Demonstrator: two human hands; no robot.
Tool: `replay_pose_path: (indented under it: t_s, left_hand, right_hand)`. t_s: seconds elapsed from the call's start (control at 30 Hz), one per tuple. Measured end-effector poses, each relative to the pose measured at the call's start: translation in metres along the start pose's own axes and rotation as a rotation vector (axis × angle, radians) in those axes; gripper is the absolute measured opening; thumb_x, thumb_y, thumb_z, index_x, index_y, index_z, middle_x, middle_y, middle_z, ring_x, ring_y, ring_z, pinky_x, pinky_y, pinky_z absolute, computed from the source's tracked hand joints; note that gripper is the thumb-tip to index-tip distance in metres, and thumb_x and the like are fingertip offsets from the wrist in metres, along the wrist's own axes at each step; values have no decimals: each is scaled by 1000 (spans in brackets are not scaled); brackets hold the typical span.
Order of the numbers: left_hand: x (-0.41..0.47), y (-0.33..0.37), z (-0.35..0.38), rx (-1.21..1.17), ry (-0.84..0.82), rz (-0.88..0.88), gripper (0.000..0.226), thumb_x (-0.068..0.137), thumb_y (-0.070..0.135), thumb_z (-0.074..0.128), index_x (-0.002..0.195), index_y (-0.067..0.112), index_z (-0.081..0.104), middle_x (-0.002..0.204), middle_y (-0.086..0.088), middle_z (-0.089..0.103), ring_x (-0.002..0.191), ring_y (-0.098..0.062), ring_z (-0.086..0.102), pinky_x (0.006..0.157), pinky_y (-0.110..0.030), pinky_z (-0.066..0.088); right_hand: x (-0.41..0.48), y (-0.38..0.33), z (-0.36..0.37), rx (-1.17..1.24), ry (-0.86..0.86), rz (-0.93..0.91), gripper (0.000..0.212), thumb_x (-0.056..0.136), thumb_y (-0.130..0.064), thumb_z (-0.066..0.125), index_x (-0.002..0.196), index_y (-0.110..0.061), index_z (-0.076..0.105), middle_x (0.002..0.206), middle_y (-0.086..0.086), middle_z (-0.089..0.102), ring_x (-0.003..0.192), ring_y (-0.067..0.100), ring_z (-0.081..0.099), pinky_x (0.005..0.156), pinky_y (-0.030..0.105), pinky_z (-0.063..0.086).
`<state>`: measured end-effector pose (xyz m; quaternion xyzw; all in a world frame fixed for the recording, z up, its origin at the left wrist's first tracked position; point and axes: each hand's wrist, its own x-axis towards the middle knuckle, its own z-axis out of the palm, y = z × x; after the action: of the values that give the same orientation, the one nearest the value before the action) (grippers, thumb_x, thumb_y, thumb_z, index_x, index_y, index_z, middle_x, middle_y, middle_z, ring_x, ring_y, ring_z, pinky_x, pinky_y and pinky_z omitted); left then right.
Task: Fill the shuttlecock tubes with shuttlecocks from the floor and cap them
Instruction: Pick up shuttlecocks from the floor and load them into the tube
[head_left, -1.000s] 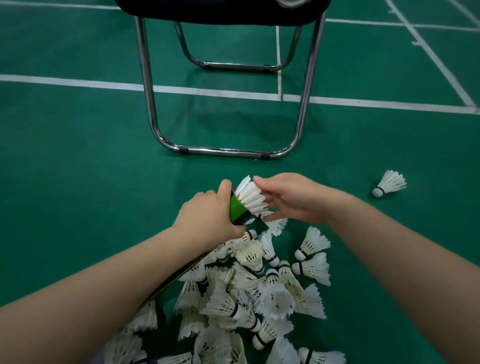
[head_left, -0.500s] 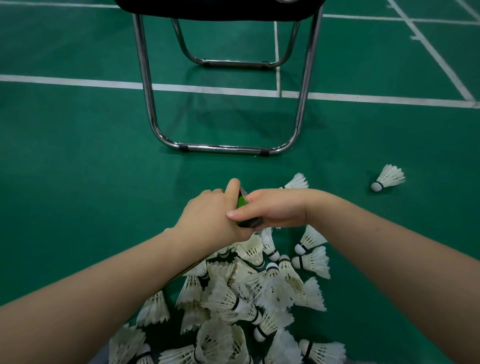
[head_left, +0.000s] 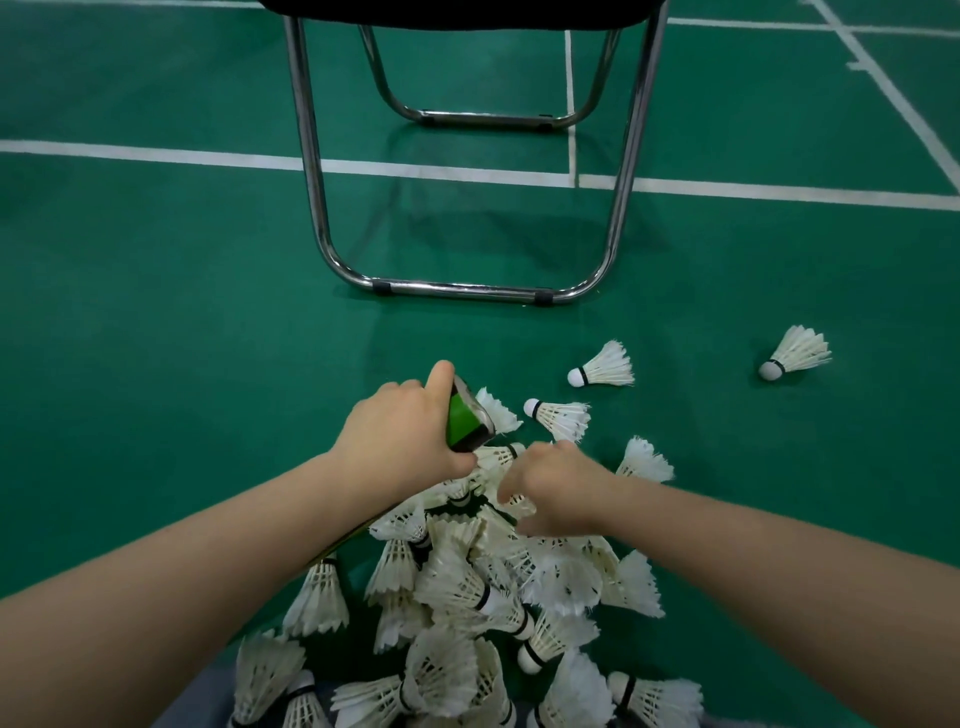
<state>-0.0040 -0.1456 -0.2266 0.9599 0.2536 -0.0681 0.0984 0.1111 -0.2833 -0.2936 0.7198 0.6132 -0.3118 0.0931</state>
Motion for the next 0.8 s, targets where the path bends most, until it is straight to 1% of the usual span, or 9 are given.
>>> replay_pose_path:
  t_s: [0.07,0.1,0.17,0.23,0.3,0.37,0.47,0.63,0.8]
  left_hand:
    - [0,0,0,-7,-7,-7,60,72,52,64,111,19,32,84,-2,53,80,-23,51,62,-33,48]
    - [0,0,0,-14,-9,-8,60,72,52,64,110,19,32,84,-2,53,80,-23,51,61,-32,48]
    - [0,1,0,-27,-13,-6,59,72,52,64,109,20,32,83,-2,53,79,-23,51,61,-32,47]
    - [0,-1,0,-32,-20,-4,58,73,53,64,108,20,31,82,-1,52,78,-22,51,60,-33,47]
    - [0,-4,0,-27,-26,-8,58,73,53,64,108,20,31,79,-1,50,78,-22,51,60,-33,47]
    - [0,-6,2,-19,-31,-11,59,73,53,64,111,19,31,77,0,48,78,-23,51,61,-33,47]
    - [1,-6,5,-18,-33,-12,61,73,53,64,113,19,32,78,0,49,78,-23,51,62,-33,49]
    - [2,2,6,-62,-29,7,57,73,52,64,111,23,33,80,2,49,79,-22,51,64,-33,50]
    - [3,2,3,-66,-18,-5,59,71,53,65,108,21,33,79,2,49,78,-23,52,60,-32,45]
  right_hand:
    - [8,-3,14,-212,22,-23,25,88,-29,54,110,-20,61,106,-1,61,111,21,44,102,44,29]
    - [11,-2,16,-243,55,-5,17,89,-21,50,99,-16,63,94,0,60,106,23,46,104,45,27]
    - [15,5,11,-180,124,85,18,92,-13,43,81,-15,57,74,-2,53,88,21,51,105,44,30]
    - [12,14,-8,150,211,237,19,95,-22,42,82,-18,55,75,-2,57,71,15,51,90,36,44]
    - [2,24,-33,624,352,372,17,95,-26,47,97,-14,60,87,4,63,68,15,55,72,33,50]
    - [-13,34,-54,995,545,430,20,94,-21,51,107,-10,61,96,5,64,84,21,61,86,37,50]
    - [-27,42,-73,1265,673,333,16,92,-14,54,82,-18,65,84,-2,65,80,14,58,93,31,43]
    - [-17,35,-84,1126,434,138,14,90,-17,57,87,-14,70,88,1,69,79,11,59,83,22,47]
    - [-11,17,-89,1119,141,16,19,92,-23,55,100,-14,70,102,4,70,92,12,62,101,33,44]
